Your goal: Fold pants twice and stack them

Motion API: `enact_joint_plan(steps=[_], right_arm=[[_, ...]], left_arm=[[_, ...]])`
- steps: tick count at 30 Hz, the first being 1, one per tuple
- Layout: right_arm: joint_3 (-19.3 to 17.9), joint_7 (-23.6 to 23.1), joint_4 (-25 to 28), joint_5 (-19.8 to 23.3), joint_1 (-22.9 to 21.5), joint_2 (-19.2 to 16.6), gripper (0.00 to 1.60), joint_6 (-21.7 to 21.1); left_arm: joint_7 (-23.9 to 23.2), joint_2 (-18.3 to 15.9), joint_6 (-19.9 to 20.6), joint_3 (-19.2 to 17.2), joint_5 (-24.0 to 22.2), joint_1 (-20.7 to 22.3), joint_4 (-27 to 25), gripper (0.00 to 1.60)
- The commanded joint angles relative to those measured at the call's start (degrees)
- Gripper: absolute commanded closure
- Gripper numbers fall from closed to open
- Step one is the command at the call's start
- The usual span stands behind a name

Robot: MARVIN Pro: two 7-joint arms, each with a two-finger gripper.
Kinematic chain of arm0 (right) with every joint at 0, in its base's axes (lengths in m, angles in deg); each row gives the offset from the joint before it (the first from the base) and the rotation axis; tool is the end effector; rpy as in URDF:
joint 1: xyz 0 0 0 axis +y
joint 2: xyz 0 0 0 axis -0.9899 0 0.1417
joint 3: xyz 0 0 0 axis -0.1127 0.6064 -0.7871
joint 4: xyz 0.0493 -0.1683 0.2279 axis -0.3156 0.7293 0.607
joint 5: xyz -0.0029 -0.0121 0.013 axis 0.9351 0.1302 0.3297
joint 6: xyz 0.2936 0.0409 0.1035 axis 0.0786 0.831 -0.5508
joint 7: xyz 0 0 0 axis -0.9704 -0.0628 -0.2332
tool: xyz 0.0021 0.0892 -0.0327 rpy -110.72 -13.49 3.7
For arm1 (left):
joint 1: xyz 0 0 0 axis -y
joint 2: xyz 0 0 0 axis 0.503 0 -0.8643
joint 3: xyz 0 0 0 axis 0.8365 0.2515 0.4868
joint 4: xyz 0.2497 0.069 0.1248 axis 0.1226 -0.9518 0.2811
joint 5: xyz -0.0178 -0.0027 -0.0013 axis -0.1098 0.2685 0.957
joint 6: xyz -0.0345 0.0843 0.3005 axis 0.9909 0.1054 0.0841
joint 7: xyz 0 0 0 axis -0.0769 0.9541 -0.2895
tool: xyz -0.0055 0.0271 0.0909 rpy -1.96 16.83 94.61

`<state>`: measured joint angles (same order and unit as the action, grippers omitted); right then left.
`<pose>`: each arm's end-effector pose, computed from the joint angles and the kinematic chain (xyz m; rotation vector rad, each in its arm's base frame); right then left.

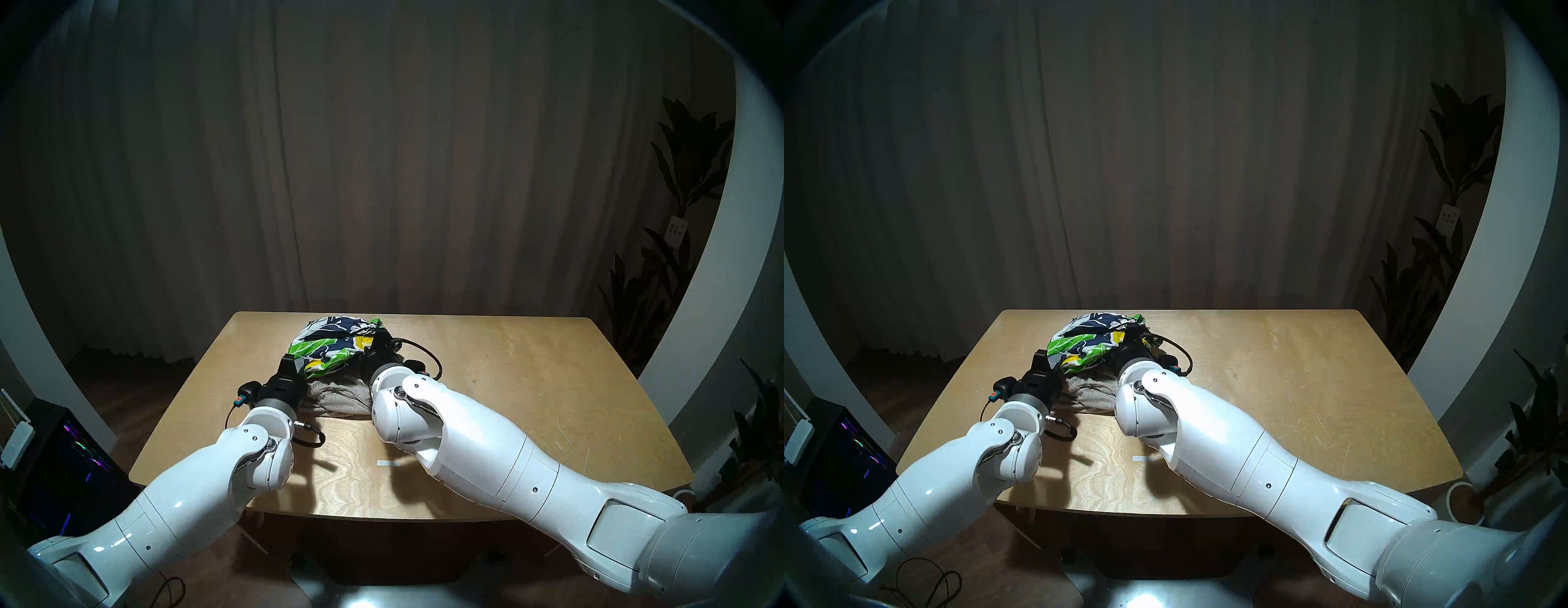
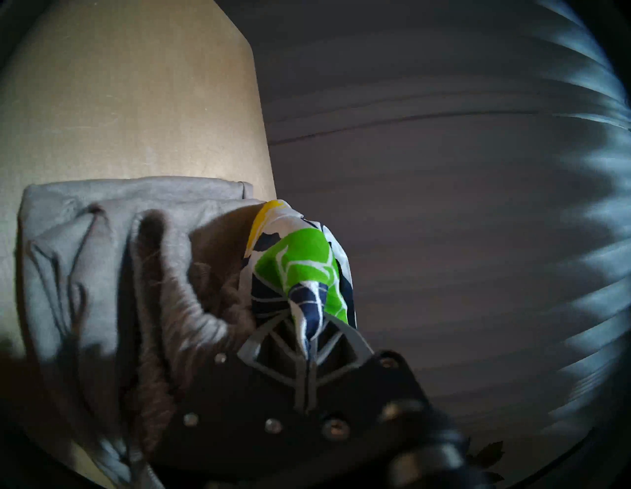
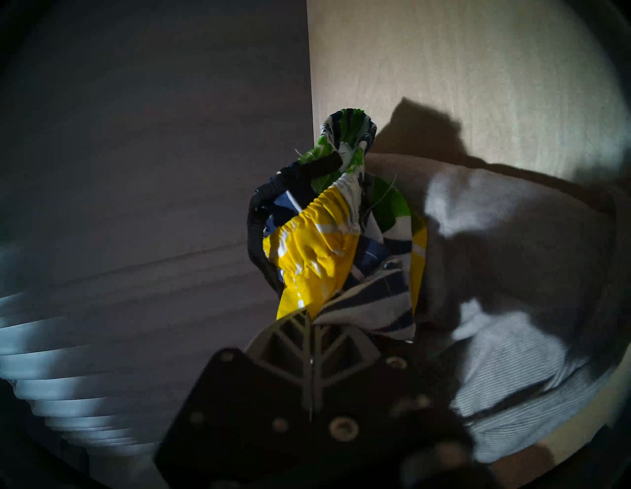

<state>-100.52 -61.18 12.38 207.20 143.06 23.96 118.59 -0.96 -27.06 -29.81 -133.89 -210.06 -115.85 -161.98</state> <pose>0.4304 0.2203 -0.2776 -1.4992 1.2769 -0.6985 0.3863 0.0261 -0.3191 1.4947 1.2275 1.2121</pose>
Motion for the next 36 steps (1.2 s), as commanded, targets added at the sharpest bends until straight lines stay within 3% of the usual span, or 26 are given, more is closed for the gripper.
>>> enact_joint_plan(steps=[1, 13, 19, 29, 30, 31, 32, 33, 36], right_arm=[[-0.3, -0.7, 4.3, -0.2, 1.0, -1.2, 1.60, 0.4], [1.6, -1.1, 13.1, -0.6, 8.8, -6.1, 1.60, 4.6], [1.7, -1.4, 12.9, -0.2, 9.7, -6.9, 1.60, 4.9], [1.5, -1.2, 9.2, 0.1, 8.6, -5.3, 1.60, 4.4], [1.5, -1.2, 9.0, 0.2, 8.4, -5.1, 1.60, 4.3], [1.4, -1.1, 8.9, 0.2, 8.3, -5.1, 1.60, 4.2], [1.4, -1.1, 8.8, 0.3, 8.3, -5.0, 1.60, 4.1], [1.4, -1.1, 8.7, 0.3, 8.2, -5.0, 1.37, 4.0], [1.3, -0.9, 8.5, 0.7, 8.0, -4.8, 1.01, 3.4]], left_arm=[[-0.3, -2.0, -1.6, -1.2, 0.3, -1.6, -3.4, 1.60], [2.9, -2.2, -2.3, 1.0, 1.7, -1.8, -4.1, 1.60], [5.1, -1.9, -3.7, 2.7, 3.8, -1.1, -4.1, 1.60], [8.3, -1.7, -5.7, 4.6, 5.3, -0.6, -4.5, 1.57], [8.5, -1.6, -5.9, 4.7, 5.4, -0.6, -4.5, 1.34], [8.6, -1.6, -6.0, 4.7, 5.4, -0.6, -4.5, 0.87], [8.7, -1.6, -6.1, 4.8, 5.4, -0.6, -4.5, 0.82], [8.8, -1.6, -6.2, 4.7, 5.4, -0.6, -4.5, 0.03], [9.2, -1.5, -7.1, 4.7, 5.9, -0.6, -4.6, 0.00]])
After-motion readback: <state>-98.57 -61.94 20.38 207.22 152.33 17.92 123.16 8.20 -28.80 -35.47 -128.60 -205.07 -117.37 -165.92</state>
